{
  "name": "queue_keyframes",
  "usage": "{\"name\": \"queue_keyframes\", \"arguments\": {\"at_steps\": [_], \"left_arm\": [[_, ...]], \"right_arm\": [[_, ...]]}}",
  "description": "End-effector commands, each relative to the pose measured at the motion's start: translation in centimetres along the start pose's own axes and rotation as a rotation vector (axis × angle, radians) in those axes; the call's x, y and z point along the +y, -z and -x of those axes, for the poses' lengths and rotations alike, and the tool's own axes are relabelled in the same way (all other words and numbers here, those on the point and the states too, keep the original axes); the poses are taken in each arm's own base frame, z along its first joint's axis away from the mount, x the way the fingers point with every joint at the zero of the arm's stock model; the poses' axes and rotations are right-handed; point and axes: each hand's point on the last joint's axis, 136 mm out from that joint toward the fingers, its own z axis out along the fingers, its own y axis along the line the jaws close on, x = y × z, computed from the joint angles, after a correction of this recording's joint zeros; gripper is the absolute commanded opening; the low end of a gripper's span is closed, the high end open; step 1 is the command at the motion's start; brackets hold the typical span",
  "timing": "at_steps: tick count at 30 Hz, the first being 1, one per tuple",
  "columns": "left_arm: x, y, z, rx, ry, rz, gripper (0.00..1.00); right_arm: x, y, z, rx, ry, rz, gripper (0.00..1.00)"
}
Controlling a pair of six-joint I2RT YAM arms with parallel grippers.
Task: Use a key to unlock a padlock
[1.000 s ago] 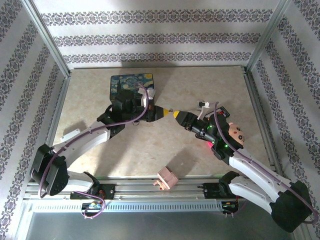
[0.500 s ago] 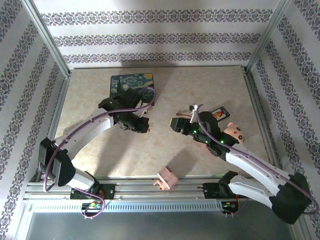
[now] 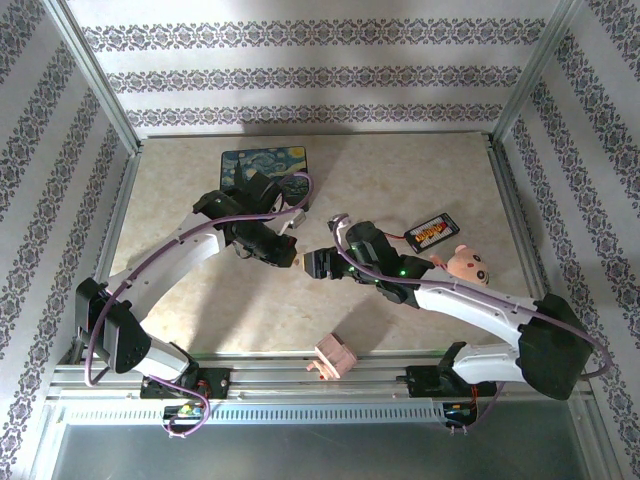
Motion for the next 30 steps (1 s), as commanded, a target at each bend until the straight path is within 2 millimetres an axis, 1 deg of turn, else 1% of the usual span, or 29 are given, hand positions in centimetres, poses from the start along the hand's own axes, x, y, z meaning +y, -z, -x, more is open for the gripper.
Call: {"name": "queue_keyframes", "arguments": {"at_steps": [1, 8, 11, 19, 21, 25, 30], "left_arm": [[-0.9, 0.4, -0.1, 0.02, -0.029, -0.026, 0.0], [-1.3, 0.1, 0.2, 0.017, -0.028, -0.053, 0.0], [-1.3, 0.0, 0.2, 0.016, -0.027, -0.057, 0.0], [-1.5, 0.4, 0.7, -0.014, -0.028, -0.064, 0.0], [-1.8, 0.8, 0.8, -0.03, -0.024, -0.082, 0.0], [-2.7, 1.6, 1.1, -0.052, -0.027, -0.14, 0.0], [-2.6, 2.1, 1.0, -0.053, -0.027, -0.135, 0.0]], "right_arm": [[1.5, -0.2, 1.1, -0.04, 0.027, 0.062, 0.7], [2.4, -0.4, 1.0, -0.041, 0.023, 0.114, 0.7], [2.4, -0.3, 1.1, -0.045, 0.028, 0.114, 0.7], [2.3, -0.8, 0.2, -0.029, 0.015, 0.128, 0.69], [2.0, -0.5, 0.1, -0.038, 0.012, 0.127, 0.68], [2.4, 0.7, 0.1, -0.068, 0.028, 0.16, 0.68], [2.3, 2.0, 0.2, -0.095, 0.045, 0.162, 0.67]]}}
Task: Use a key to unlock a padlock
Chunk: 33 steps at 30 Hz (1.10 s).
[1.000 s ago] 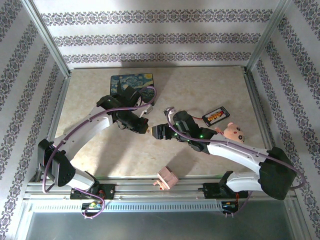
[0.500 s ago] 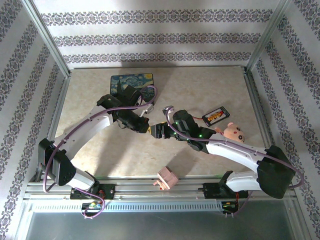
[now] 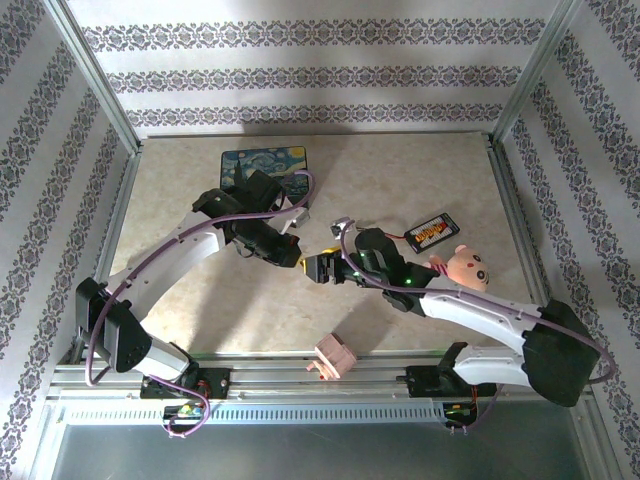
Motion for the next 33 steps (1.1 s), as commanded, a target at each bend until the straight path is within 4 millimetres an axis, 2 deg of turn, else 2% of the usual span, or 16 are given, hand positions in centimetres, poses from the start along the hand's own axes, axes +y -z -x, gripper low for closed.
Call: {"name": "queue_keyframes", "arguments": {"at_steps": [1, 8, 13, 18, 23, 26, 30, 33], "left_arm": [[-1.1, 1.6, 0.6, -0.047, -0.018, -0.039, 0.0], [-1.3, 1.6, 0.6, -0.045, -0.017, -0.054, 0.0], [-1.5, 1.8, 0.5, -0.052, -0.04, -0.055, 0.0], [-2.3, 2.7, 0.4, -0.075, -0.106, -0.069, 0.0], [-3.4, 3.8, 0.3, -0.107, -0.187, -0.096, 0.0], [-4.1, 4.1, 0.2, -0.117, -0.236, -0.131, 0.0], [-5.5, 4.7, 0.0, -0.134, -0.311, -0.194, 0.0], [-6.6, 5.2, 0.0, -0.154, -0.354, -0.247, 0.0]], "right_arm": [[0.8, 1.0, 0.7, -0.046, 0.022, 0.035, 0.67], [1.1, 0.8, 1.2, -0.049, 0.021, 0.044, 0.67], [1.5, 0.4, 0.7, -0.023, 0.014, 0.088, 0.57], [2.9, 2.1, 0.8, -0.026, 0.027, 0.25, 0.49], [3.1, 4.7, 1.3, -0.093, 0.054, 0.28, 0.57], [4.0, 5.9, 1.7, -0.111, 0.072, 0.326, 0.58], [5.5, 6.6, 1.8, -0.082, 0.078, 0.406, 0.63], [6.7, 6.7, 2.0, -0.06, 0.091, 0.465, 0.61]]}}
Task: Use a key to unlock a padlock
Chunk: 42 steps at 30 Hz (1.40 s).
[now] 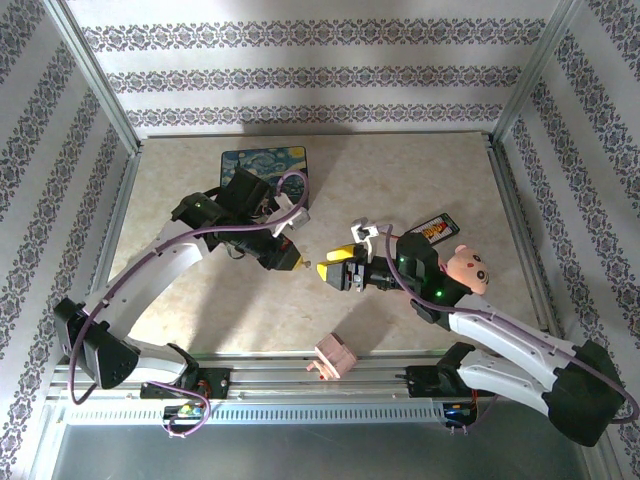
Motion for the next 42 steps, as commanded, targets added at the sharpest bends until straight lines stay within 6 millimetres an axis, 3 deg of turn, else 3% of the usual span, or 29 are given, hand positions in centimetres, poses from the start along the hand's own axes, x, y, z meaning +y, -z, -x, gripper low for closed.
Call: {"name": "queue_keyframes", "arguments": {"at_steps": [1, 7, 24, 42], "left_arm": [[-2.5, 1.6, 1.4, -0.078, -0.126, -0.089, 0.0], [-3.3, 1.8, 1.3, -0.09, -0.153, -0.129, 0.0], [-4.1, 1.9, 1.0, -0.096, -0.174, -0.177, 0.0], [-4.0, 2.2, 1.4, -0.123, -0.174, -0.147, 0.0]], "right_arm": [[2.7, -0.2, 1.1, 0.009, 0.035, 0.128, 0.6], [4.0, -0.2, 2.0, -0.008, 0.073, 0.183, 0.59], [5.2, -0.7, 2.4, 0.006, 0.093, 0.271, 0.52], [4.9, -0.2, 1.7, 0.002, 0.083, 0.269, 0.3]]}}
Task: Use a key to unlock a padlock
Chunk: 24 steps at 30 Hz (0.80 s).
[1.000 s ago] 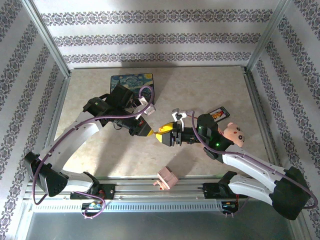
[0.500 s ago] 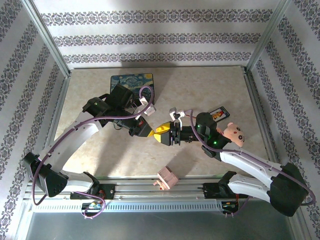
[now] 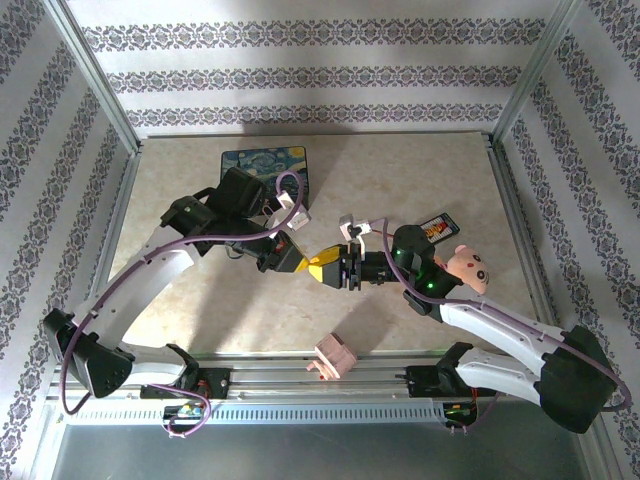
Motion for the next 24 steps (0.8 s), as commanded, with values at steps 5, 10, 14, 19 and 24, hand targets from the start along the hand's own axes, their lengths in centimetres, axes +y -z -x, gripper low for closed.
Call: {"name": "queue_keyframes", "arguments": {"at_steps": [5, 10, 14, 19, 24], "left_arm": [[-0.13, 0.72, 0.46, -0.037, -0.025, 0.016, 0.0], [0.07, 0.66, 0.32, -0.034, -0.025, 0.024, 0.0], [0.09, 0.68, 0.23, -0.034, -0.025, 0.029, 0.0], [0.14, 0.65, 0.31, -0.038, -0.024, 0.028, 0.0], [0.49, 0.59, 0.62, -0.05, -0.01, 0.043, 0.03]], "right_arm": [[0.74, 0.67, 0.58, -0.035, 0.034, 0.021, 0.22], [0.72, 0.98, 0.62, -0.048, 0.04, 0.01, 0.16], [0.78, 1.2, 0.66, -0.054, 0.042, 0.008, 0.12], [0.91, 1.28, 0.76, -0.059, 0.043, 0.011, 0.03], [0.99, 1.35, 0.83, -0.061, 0.042, 0.014, 0.0]]}}
